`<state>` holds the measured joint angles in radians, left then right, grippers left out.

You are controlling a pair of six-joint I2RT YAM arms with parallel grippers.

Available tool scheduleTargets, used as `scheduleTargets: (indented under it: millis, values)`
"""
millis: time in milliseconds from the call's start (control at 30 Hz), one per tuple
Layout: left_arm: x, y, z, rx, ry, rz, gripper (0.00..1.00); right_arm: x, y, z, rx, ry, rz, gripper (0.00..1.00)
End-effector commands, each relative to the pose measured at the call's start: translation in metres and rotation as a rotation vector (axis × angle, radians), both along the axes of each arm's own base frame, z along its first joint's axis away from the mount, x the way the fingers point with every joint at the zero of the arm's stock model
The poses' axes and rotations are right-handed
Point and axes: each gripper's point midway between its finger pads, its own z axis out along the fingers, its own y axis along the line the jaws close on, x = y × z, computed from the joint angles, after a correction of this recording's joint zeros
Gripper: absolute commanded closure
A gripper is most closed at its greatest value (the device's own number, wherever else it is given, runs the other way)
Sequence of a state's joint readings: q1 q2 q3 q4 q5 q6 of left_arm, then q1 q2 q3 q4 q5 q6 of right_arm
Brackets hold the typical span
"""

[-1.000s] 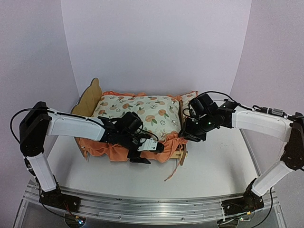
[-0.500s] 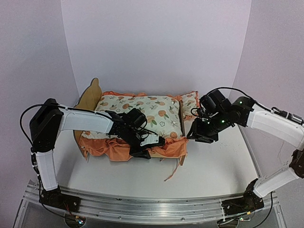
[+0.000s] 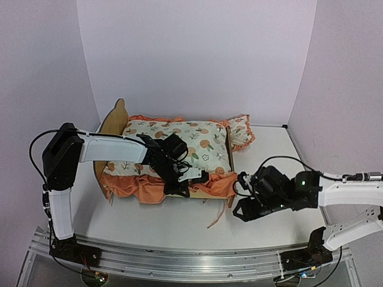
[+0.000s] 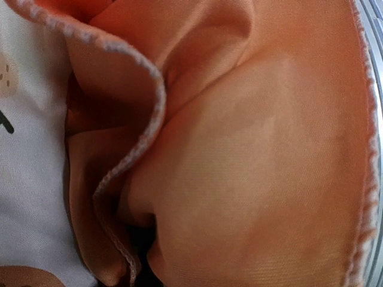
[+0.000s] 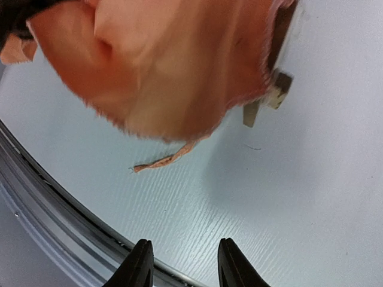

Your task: Set up the pet bed

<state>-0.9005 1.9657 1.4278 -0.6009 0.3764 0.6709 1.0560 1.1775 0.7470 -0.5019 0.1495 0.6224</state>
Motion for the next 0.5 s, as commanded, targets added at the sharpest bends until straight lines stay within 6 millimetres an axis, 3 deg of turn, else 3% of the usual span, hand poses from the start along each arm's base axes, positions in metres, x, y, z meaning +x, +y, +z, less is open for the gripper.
scheduleTargets:
  millis: [0,167,300,400,467]
  values:
    - [0.000,-0.014,0.038,-0.040,0.084,0.077,1.00,0.022,0.042,0.019,0.181,-0.319,0.036,0.62]
    - [0.008,-0.029,0.082,-0.094,0.097,0.120,1.00,0.024,0.076,0.017,0.299,-0.436,0.041,0.61]
    - [0.009,-0.038,0.113,-0.151,0.102,0.116,1.00,0.038,0.071,0.002,0.269,-0.531,-0.062,0.61]
    - [0.008,-0.042,0.128,-0.180,0.107,0.108,1.00,0.055,0.066,0.005,0.278,-0.648,-0.138,0.61]
    - [0.008,-0.043,0.133,-0.192,0.102,0.103,1.00,0.064,0.072,0.012,0.296,-0.721,-0.167,0.56]
